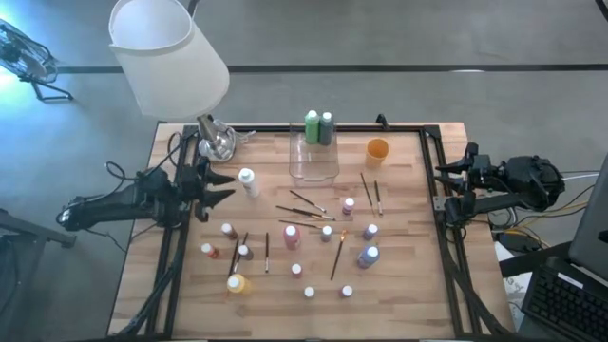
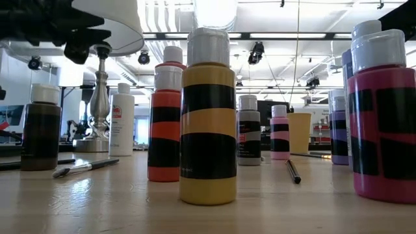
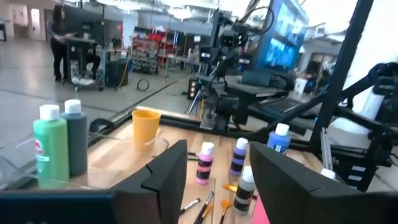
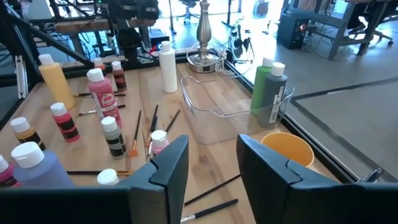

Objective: Pick & Place Paint Supplies
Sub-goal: Put the big white paint bottle into the bin

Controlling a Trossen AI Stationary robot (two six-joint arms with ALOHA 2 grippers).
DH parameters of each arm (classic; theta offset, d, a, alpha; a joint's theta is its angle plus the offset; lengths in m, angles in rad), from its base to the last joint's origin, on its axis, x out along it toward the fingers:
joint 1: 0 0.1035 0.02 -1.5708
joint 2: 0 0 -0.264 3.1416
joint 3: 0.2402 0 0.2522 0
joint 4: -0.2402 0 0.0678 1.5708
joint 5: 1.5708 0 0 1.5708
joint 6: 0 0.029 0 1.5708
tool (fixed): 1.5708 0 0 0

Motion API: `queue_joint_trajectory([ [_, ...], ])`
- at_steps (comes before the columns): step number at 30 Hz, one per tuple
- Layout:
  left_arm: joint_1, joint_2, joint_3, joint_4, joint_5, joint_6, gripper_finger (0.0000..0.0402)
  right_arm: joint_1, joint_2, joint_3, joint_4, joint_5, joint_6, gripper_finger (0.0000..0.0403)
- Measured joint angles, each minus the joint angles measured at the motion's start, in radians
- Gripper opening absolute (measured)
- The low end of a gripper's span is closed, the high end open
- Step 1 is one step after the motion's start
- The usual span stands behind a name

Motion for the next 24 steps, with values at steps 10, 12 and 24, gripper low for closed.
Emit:
queue_joint_trajectory([
  [10, 0.001, 0.222, 0.151, -0.218, -0.087, 0.003, 0.022, 0.0, 0.0, 0.0, 0.0, 0.0, 0.0, 0.0162],
  [12, 0.001, 0.258, 0.16, -0.212, -0.089, 0.007, 0.0219, 0.0, 0.0, 0.0, 0.0, 0.0, 0.0, 0.0167],
  [24, 0.0, 0.368, 0.175, -0.217, -0.274, -0.059, 0.0218, 0.0, 0.0, 0.0, 0.0, 0.0, 0.0, 0.0194],
])
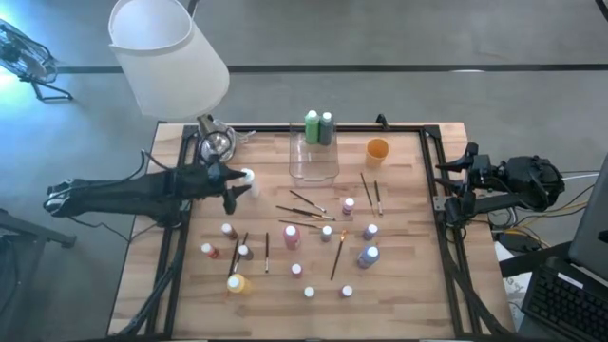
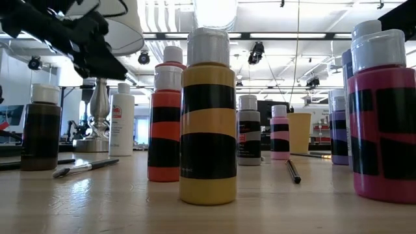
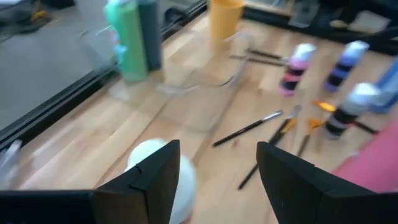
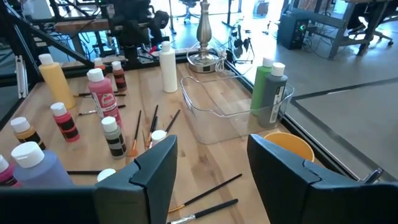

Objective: Pick & Place Paint Supplies
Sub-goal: Put the big white paint bottle into the bin

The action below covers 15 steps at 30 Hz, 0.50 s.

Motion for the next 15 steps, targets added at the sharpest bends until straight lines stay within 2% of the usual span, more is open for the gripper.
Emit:
queue_joint_trajectory([
  [8, 0.0, 0.015, 0.0, -0.001, -0.062, -0.031, 0.0218, 0.0, 0.0, 0.0, 0.0, 0.0, 0.0, 0.0206],
  [15, 0.0, 0.014, 0.001, -0.075, -0.205, -0.055, 0.0218, 0.0, 0.0, 0.0, 0.0, 0.0, 0.0, 0.0217],
])
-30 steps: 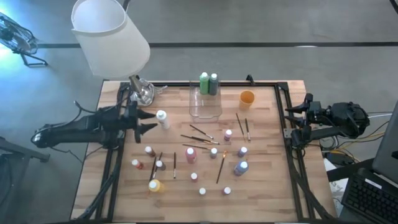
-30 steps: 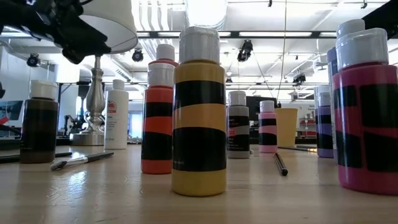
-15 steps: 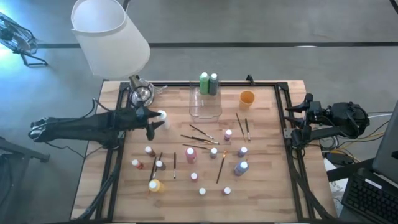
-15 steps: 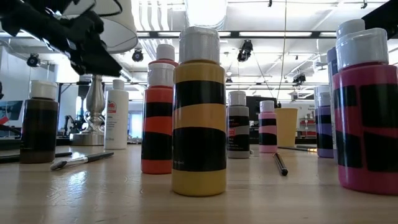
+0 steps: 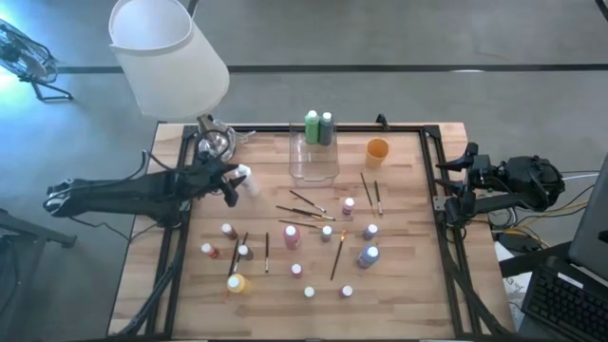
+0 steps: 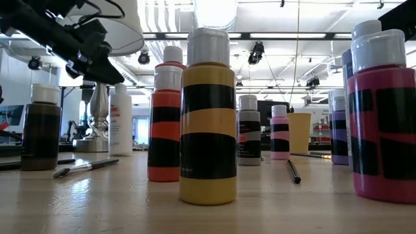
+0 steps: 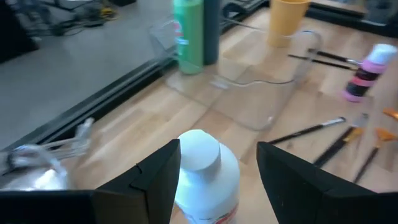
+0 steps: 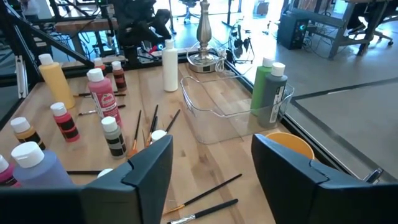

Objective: Pick & Place Paint Supplies
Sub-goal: Put the big white paint bottle into the bin

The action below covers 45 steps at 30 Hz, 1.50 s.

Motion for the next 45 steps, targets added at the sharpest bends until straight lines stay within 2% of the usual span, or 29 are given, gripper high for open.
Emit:
queue_joint_trajectory([
  [12, 0.0, -0.006, -0.003, 0.069, 0.011, 0.003, 0.0218, 0.0, 0.0, 0.0, 0.0, 0.0, 0.0, 0.0241],
  [24, 0.0, 0.009, -0.011, 0.047, -0.009, 0.016, 0.0218, 0.0, 0.0, 0.0, 0.0, 0.0, 0.0, 0.0276],
  [31, 0.0, 0.064, -0.011, 0.06, -0.011, 0.016, 0.0218, 0.0, 0.0, 0.0, 0.0, 0.0, 0.0, 0.0296],
  [39, 0.0, 0.147, -0.012, 0.178, -0.018, 0.057, 0.0218, 0.0, 0.0, 0.0, 0.0, 0.0, 0.0, 0.032],
  [45, 0.001, 0.182, -0.012, 0.189, -0.029, 0.061, 0.0218, 0.0, 0.0, 0.0, 0.0, 0.0, 0.0, 0.0338],
])
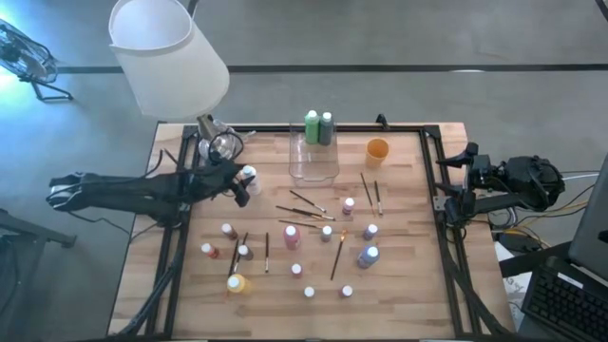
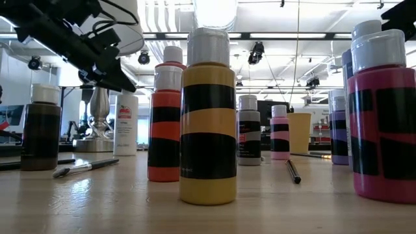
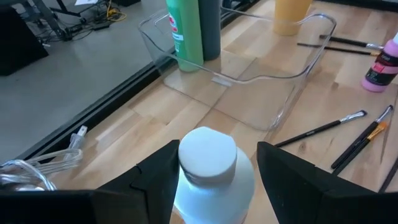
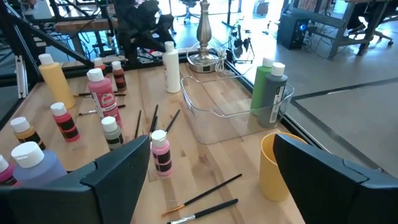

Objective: Pick & Place Paint Supplies
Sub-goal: Put the big white paint bottle into the bin

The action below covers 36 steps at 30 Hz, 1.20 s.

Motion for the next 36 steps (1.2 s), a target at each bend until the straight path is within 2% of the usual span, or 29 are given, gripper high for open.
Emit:
queue_joint_trajectory([
  [5, 0.0, 0.016, 0.0, 0.0, -0.048, -0.003, 0.0218, 0.0, 0.0, 0.0, 0.0, 0.0, 0.0, 0.0354],
  [12, 0.0, 0.019, 0.0, 0.007, -0.051, -0.021, 0.0215, 0.0, 0.0, 0.0, 0.0, 0.0, 0.0, 0.036],
  [16, 0.0, 0.019, 0.0, 0.006, -0.05, -0.034, 0.0195, 0.0, 0.0, 0.0, 0.0, 0.0, 0.0, 0.0352],
  [24, 0.0, 0.019, 0.0, 0.007, -0.039, -0.041, 0.0123, 0.0, 0.0, 0.0, 0.0, 0.0, 0.0, 0.0327],
  [36, 0.0, 0.019, 0.0, 0.023, -0.024, -0.114, 0.0131, 0.0, 0.0, 0.0, 0.0, 0.0, 0.0, 0.029],
])
